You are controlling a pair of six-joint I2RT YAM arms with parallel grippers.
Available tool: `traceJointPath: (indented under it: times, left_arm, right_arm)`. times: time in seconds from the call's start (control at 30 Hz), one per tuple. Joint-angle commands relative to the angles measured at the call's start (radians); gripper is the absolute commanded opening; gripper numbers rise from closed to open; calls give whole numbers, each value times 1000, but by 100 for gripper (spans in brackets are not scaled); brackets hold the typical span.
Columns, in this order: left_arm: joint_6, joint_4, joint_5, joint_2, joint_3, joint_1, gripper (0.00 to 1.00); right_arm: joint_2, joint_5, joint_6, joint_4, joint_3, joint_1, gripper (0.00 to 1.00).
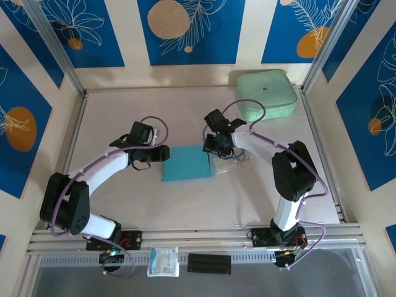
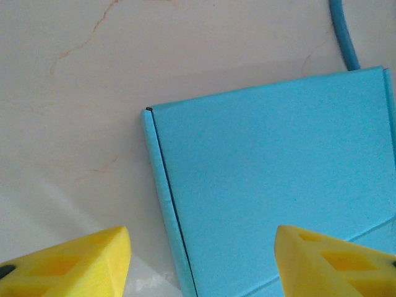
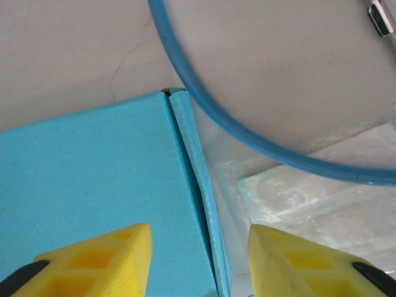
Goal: Fold the paper box
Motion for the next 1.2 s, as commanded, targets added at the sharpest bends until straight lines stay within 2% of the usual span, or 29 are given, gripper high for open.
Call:
traceJointPath:
  times: [0.0, 0.1, 0.2, 0.33, 0.53, 0.6, 0.67, 0.77, 0.83, 0.87, 1.03, 1.17]
  left_arm:
    - [-14, 22, 45, 60, -6, 11, 63]
    - [-28, 72, 104, 97, -31, 11, 57]
    - [-55, 131, 188, 123, -66, 11, 42]
    - [-98, 191, 207, 130, -112, 10, 29]
    - [-151, 269, 229, 142, -174, -5, 27]
    - [-146, 258, 221, 126, -177, -3, 31]
    - [-121, 206, 174, 82, -164, -2, 45]
    - [-102, 100, -4, -29, -158, 9, 62]
    - [-106, 50, -106, -97, -167, 36, 66]
    - [-111, 51, -122, -130, -180, 53, 69]
    - [-117, 118, 2, -231, -229, 111, 81]
    - [-123, 133, 121, -205, -242, 160, 87]
  right_arm:
    - [66, -15, -34, -13, 19, 14, 45]
    - [108, -31, -46, 8, 18, 28, 38]
    - [144, -52, -45, 18, 31, 53, 32]
    - [168, -97, -15, 46, 44, 93, 22]
    - [221, -132, 66, 79, 52, 147, 20]
    - [217, -202, 100, 134, 27, 148, 20]
    - [197, -241, 125, 167, 3, 146, 20]
    - [147, -221, 140, 162, -36, 121, 20]
    - [111, -250, 118, 193, -79, 89, 19]
    - [101, -281, 96, 213, -103, 66, 19]
    - [128, -459, -59, 302, -165, -38, 18]
    - [134, -554, -130, 352, -205, -110, 17]
